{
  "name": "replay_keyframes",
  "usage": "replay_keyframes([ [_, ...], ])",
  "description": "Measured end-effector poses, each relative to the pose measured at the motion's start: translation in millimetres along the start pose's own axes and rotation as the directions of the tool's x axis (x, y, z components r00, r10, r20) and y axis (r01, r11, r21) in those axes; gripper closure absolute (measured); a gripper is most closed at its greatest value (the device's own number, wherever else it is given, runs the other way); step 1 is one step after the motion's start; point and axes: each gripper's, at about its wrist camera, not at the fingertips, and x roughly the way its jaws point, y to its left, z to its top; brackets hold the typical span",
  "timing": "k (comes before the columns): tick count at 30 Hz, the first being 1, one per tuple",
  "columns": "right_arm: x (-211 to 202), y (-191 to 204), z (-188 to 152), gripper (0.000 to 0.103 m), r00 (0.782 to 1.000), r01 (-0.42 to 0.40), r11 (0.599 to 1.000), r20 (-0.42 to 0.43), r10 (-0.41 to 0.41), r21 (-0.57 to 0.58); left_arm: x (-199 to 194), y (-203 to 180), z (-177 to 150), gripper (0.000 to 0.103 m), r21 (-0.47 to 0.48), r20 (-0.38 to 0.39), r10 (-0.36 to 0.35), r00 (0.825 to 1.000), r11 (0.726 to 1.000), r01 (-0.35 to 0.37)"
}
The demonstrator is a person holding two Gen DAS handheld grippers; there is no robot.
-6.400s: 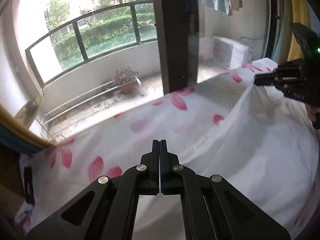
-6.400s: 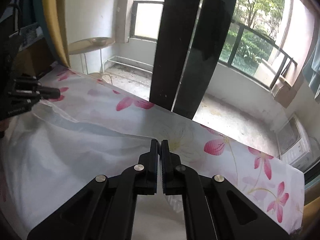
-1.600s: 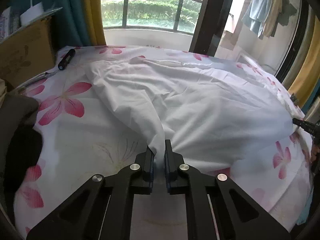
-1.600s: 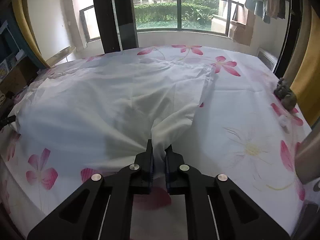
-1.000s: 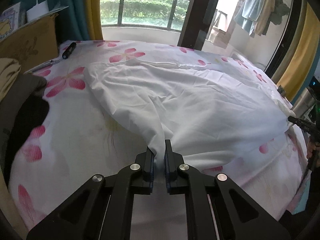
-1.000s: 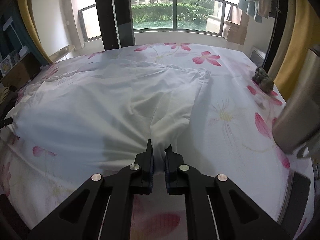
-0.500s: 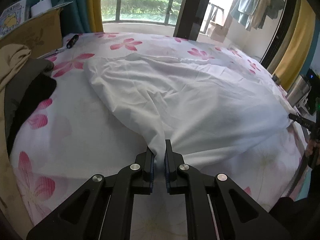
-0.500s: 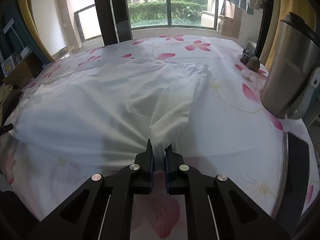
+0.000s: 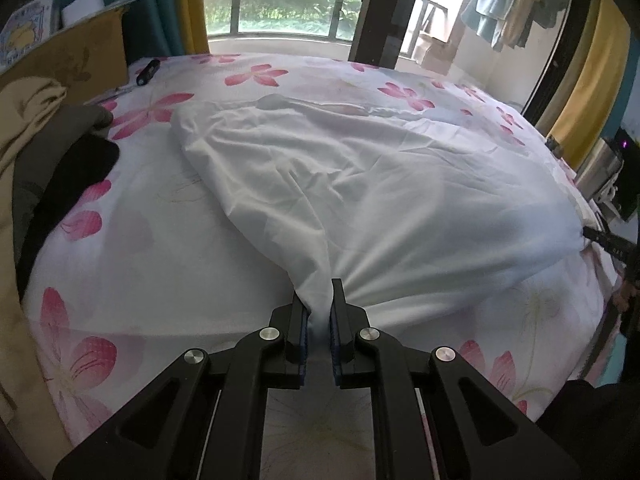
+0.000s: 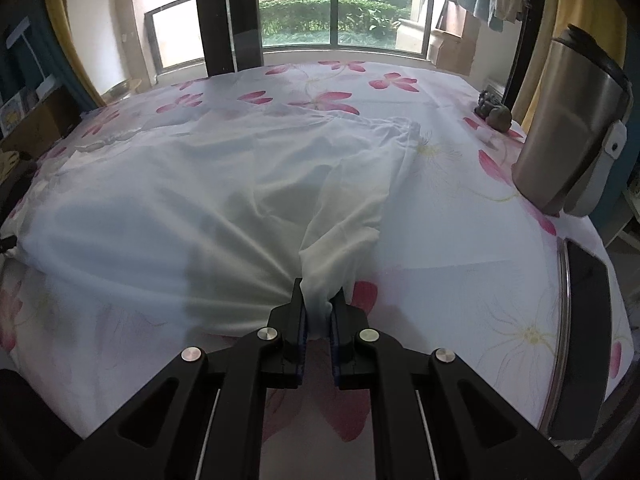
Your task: Fold large clothes
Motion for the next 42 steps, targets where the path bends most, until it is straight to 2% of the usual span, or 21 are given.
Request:
replay_keyframes([
  [5,1.2,0.9,0.6,0.093,1.0,0.013,1.0,0.01,-0.013,0.023,2.5,-1.1,5.7,0.091,-0.006,-0.023,0.005,1.0,1.0,-0.005],
  [9,-1.1,8.0,1.0,0.089,0.997,0.071,0.997,0.02,-0.071,0.008,1.5,-4.8,11.4,0.081,0.024,-0.085,0.016,0.996,1.0,-0.014],
  [13,-6.9,7.5,2.4,0.079,0.993,0.107,0.994,0.045,-0.107,0.019,-17.1,-5.4,18.2,0.08,0.035,-0.026,0.039,0.999,0.999,-0.038],
  [14,-8.6,6.8,3.3,0.074,0.992,0.113,0.993,0.049,-0.114,0.019,-21.9,-4.4,20.1,0.08,0.026,-0.004,0.045,0.999,0.999,-0.045],
  [15,-10.2,6.1,4.8,0.065,0.991,0.121,0.993,0.054,-0.122,0.017,-26.6,-3.6,23.1,0.08,0.008,0.021,0.056,0.998,0.998,-0.056],
  [16,-11.7,5.6,6.4,0.05,0.99,0.128,0.992,0.059,-0.129,0.014,-29.1,-2.1,25.8,0.079,-0.006,0.036,0.064,0.997,0.998,-0.064],
  [18,-15.7,4.2,9.9,0.031,0.987,0.136,0.99,0.084,-0.137,0.02,-35.8,0.4,30.5,0.079,-0.046,0.082,0.088,0.993,0.995,-0.084],
  [19,-17.8,4.0,11.1,0.028,0.987,0.129,0.991,0.096,-0.13,0.019,-40.2,1.1,32.7,0.079,-0.068,0.106,0.108,0.989,0.993,-0.101],
  [24,-22.2,2.7,17.8,0.027,0.986,0.119,0.993,0.114,-0.119,0.004,-57.0,-1.1,37.6,0.079,-0.117,0.182,0.164,0.97,0.983,-0.144],
  [28,-21.1,-2.9,24.8,0.027,0.985,0.103,0.994,0.137,-0.106,0.026,-56.7,-3.3,49.6,0.079,-0.115,0.184,0.194,0.964,0.978,-0.175],
  [31,-11.1,-3.0,31.7,0.026,0.987,0.089,0.996,0.13,-0.092,0.031,-46.3,-10.9,62.6,0.079,-0.092,0.177,0.164,0.97,0.985,-0.149],
  [34,-1.6,-2.6,40.0,0.026,0.989,0.072,0.996,0.129,-0.077,0.044,-23.2,-23.5,80.3,0.077,-0.07,0.148,0.096,0.984,0.994,-0.086],
  [37,6.6,-1.1,50.8,0.026,0.989,0.056,0.996,0.133,-0.064,0.062,0.6,-43.6,98.0,0.076,-0.005,0.125,0.018,0.992,1.0,-0.018],
  [42,19.4,2.6,66.4,0.026,0.991,0.03,0.997,0.13,-0.039,0.073,42.3,-65.4,125.5,0.076,0.071,0.052,0.005,0.999,0.997,-0.009],
])
